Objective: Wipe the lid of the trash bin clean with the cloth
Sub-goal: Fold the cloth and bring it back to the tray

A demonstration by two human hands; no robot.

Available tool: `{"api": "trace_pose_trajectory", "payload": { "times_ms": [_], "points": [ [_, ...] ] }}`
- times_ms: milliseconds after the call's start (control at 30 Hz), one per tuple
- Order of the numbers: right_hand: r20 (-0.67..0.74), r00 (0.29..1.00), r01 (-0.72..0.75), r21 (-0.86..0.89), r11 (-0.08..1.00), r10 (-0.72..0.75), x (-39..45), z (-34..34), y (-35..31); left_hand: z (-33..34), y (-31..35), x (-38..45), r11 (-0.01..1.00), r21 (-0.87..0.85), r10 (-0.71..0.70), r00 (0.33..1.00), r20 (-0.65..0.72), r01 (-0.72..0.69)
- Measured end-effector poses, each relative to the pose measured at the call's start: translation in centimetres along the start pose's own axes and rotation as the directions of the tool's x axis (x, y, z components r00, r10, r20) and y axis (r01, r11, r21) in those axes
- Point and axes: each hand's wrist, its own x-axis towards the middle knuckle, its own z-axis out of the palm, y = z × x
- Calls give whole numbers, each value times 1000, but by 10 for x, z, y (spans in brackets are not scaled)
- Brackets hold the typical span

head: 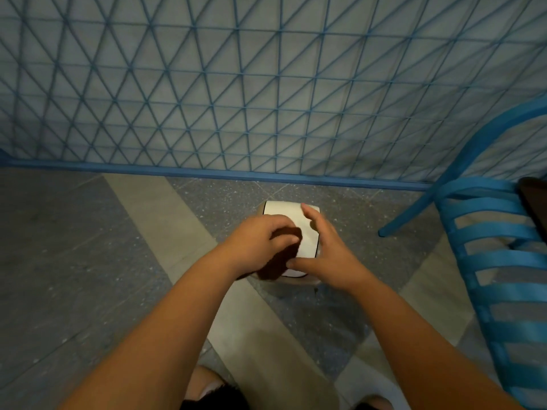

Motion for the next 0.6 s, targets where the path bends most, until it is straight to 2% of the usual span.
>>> {"api": "trace_pose_trajectory", "payload": {
  "times_ms": [67, 133, 200, 233, 267, 300, 333, 367, 400, 433, 467, 500, 600],
  "points": [
    [114, 992, 66, -117, 991, -53, 7, -2, -6, -13, 11, 6, 984, 173, 24, 991, 131, -46],
    [184, 983, 47, -153, 987, -18, 9, -4, -10, -30, 18, 8, 977, 210, 9, 984, 175, -46],
    [215, 975, -38, -60, 997, 50, 6, -7, -14, -48, 17, 7, 994, 110, -32, 981, 190, 11],
    [227, 972, -72, 41, 997, 61, 3, -9, -18, -57, 13, 4, 997, -17, -65, 978, 197, 69],
    [233, 971, -95, 171, 981, 54, 1, -10, -25, -65, 8, 1, 964, -220, -99, 971, 216, 147],
    [222, 974, -105, 301, 948, 38, -1, -10, -31, -71, 2, -3, 846, -480, -117, 958, 260, 233],
    [191, 981, -98, 417, 903, 19, -1, -9, -36, -71, -6, -5, 613, -729, -96, 945, 314, 304],
    [148, 989, -77, 528, 846, -2, 0, -7, -41, -65, -17, -7, 329, -877, -61, 935, 350, 350],
    [97, 995, -49, 633, 772, -16, 2, -5, -47, -54, -27, -10, 89, -923, -38, 927, 372, 374],
    [53, 998, -28, 717, 696, -15, 4, -3, -52, -40, -34, -15, -70, -916, -13, 918, 397, 395],
    [24, 1000, -18, 769, 639, -1, 5, -3, -56, -24, -38, -20, -153, -892, 25, 904, 428, 426],
    [4, 1000, -15, 789, 614, 20, 7, -3, -58, -8, -40, -25, -194, -870, 75, 891, 447, 453],
    [-16, 995, -56, 723, 688, 98, 6, -9, -53, 21, -36, -30, -288, -846, 135, 894, 428, 449]
  ]
}}
